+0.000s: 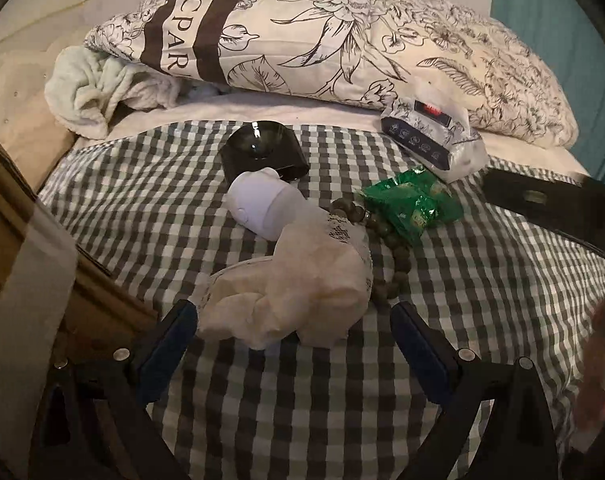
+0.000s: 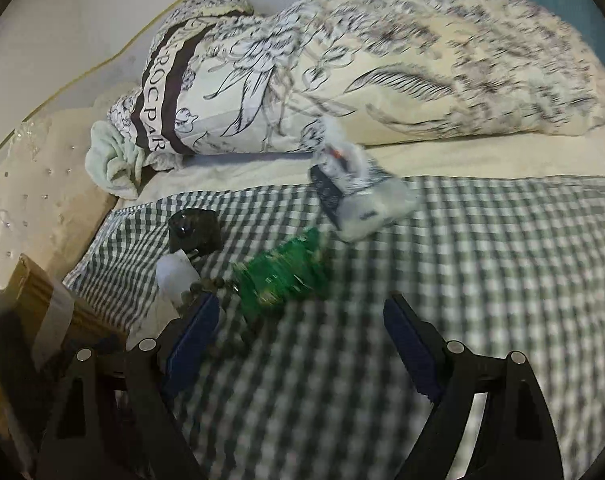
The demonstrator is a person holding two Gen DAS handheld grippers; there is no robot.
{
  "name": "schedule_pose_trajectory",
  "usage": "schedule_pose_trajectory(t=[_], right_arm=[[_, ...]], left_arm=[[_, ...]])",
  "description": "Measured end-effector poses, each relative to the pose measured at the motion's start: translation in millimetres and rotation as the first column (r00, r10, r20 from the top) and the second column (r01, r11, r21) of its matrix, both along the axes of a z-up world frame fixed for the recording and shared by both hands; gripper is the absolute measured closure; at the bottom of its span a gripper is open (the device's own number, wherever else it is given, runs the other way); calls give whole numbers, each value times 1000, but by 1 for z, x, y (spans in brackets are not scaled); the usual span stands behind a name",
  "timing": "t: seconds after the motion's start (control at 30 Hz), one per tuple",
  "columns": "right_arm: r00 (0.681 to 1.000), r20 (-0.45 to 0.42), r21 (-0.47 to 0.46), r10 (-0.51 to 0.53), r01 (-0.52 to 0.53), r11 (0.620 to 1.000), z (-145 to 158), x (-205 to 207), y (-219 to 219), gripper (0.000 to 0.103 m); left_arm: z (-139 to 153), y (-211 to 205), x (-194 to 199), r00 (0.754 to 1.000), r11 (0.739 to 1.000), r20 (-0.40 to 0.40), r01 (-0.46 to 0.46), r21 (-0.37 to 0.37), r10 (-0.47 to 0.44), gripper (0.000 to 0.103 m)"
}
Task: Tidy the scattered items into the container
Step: 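Grasp the lace cloth with the left gripper while the right gripper grasps the green snack bag, then carry the lace cloth and green snack bag into the cardboard box and release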
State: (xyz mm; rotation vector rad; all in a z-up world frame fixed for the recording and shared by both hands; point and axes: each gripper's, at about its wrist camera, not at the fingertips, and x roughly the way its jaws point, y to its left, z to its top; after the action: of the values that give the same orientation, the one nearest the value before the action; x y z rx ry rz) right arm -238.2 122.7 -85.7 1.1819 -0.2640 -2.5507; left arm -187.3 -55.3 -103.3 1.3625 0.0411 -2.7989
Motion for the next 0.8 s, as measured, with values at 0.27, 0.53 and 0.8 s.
schedule_pose_trajectory(t=[0.27, 0.53, 0.8], right_arm=[[996, 85, 29, -18, 16, 999, -39, -53, -22, 18], [996, 75, 105, 38, -46, 993, -48, -55, -41, 58], [997, 75, 42, 13, -16, 999, -33, -26, -20, 67]], left_arm=[[-16, -5, -19, 1000, 1000, 8, 5, -6, -4, 33], [-21, -22, -20, 999, 997, 28, -41, 71, 39, 70], [-6, -17, -7, 999, 997, 28, -29, 69, 27, 78]])
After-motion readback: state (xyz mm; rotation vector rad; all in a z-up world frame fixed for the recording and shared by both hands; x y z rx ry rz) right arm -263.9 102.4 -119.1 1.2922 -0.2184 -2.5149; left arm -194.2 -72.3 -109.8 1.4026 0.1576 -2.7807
